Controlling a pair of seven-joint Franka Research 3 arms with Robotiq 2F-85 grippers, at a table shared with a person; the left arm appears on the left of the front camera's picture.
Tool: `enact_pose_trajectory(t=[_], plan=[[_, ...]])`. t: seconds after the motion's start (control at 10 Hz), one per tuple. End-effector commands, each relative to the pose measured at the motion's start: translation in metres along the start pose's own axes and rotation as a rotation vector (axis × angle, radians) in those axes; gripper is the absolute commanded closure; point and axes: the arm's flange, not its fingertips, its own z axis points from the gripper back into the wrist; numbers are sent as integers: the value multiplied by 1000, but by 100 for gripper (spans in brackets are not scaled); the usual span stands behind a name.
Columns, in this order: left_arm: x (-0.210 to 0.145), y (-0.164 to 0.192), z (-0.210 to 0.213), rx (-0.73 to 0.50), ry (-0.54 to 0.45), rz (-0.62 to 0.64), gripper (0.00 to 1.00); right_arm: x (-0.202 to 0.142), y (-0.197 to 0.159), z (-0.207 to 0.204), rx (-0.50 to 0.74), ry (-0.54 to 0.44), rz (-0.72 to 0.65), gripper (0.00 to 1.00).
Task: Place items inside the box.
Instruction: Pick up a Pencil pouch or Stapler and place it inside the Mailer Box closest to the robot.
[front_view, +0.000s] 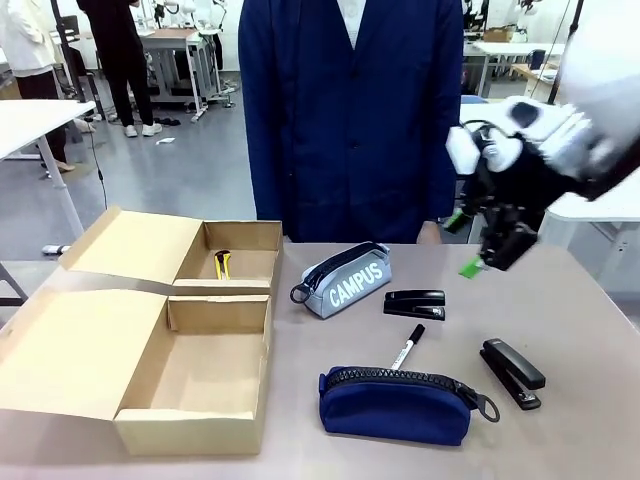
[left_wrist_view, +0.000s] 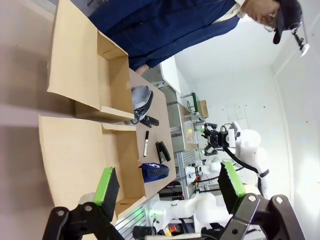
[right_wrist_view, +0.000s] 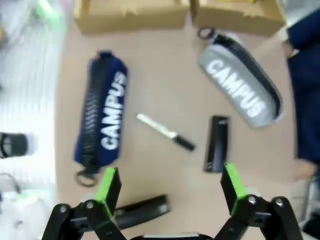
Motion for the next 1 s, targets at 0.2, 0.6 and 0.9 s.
enact_pose_trajectory(t=[0.2, 0.6, 0.9], plan=[[1, -2, -1, -28, -14, -22, 0, 0, 0, 0, 0, 0, 0, 0], [1, -2, -1, -28, -14, -22, 0, -2, -25, -24, -102, -52, 249, 0], [1, -2, -1, -28, -14, -22, 0, 20, -54, -47, -97, -35, 413, 0]])
